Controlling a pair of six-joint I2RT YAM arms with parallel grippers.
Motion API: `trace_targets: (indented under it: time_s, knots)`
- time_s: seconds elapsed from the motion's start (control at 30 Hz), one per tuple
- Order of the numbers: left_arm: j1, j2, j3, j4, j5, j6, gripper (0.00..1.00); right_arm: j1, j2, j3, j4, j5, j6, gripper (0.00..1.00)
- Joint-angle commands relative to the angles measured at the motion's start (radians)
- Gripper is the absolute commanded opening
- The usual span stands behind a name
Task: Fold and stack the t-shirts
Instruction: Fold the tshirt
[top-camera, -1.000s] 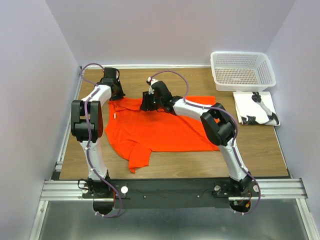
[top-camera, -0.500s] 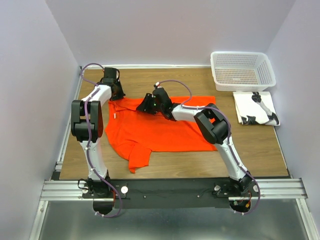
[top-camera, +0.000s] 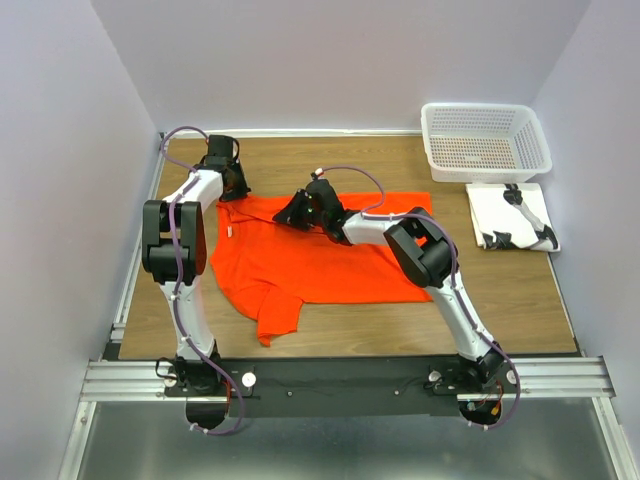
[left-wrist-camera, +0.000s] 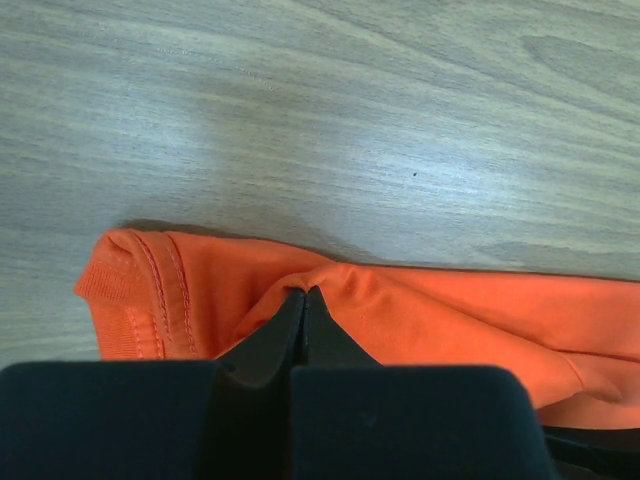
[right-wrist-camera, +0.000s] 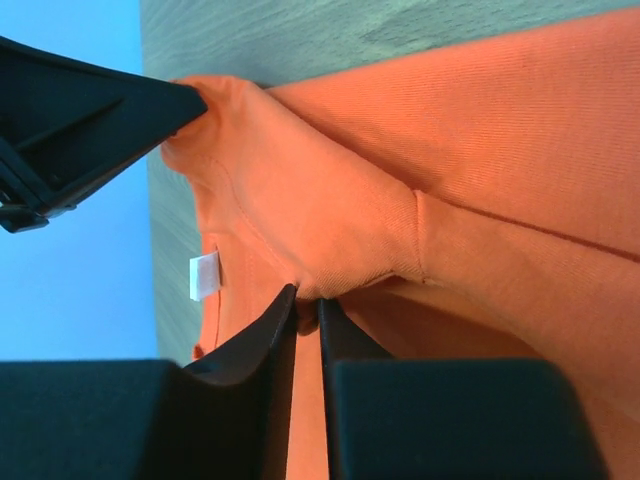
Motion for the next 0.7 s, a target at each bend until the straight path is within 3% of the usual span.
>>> trace_targets:
  time_s: [0.0, 0.2, 0.67]
  knots:
    - [0.002, -0.035, 0.005, -0.037, -0.017, -0.003, 0.0, 0.003, -0.003, -0.021, 0.012, 0.014, -0.007, 0.15]
    - [0.002, -0.13, -0.049, -0.063, -0.015, -0.028, 0.0, 0.003, -0.08, -0.084, -0.004, -0.014, -0.032, 0.01]
    - [0.0, -0.4, -0.329, -0.051, 0.07, -0.089, 0.0, 0.0, -0.235, -0.178, -0.171, -0.132, -0.18, 0.0]
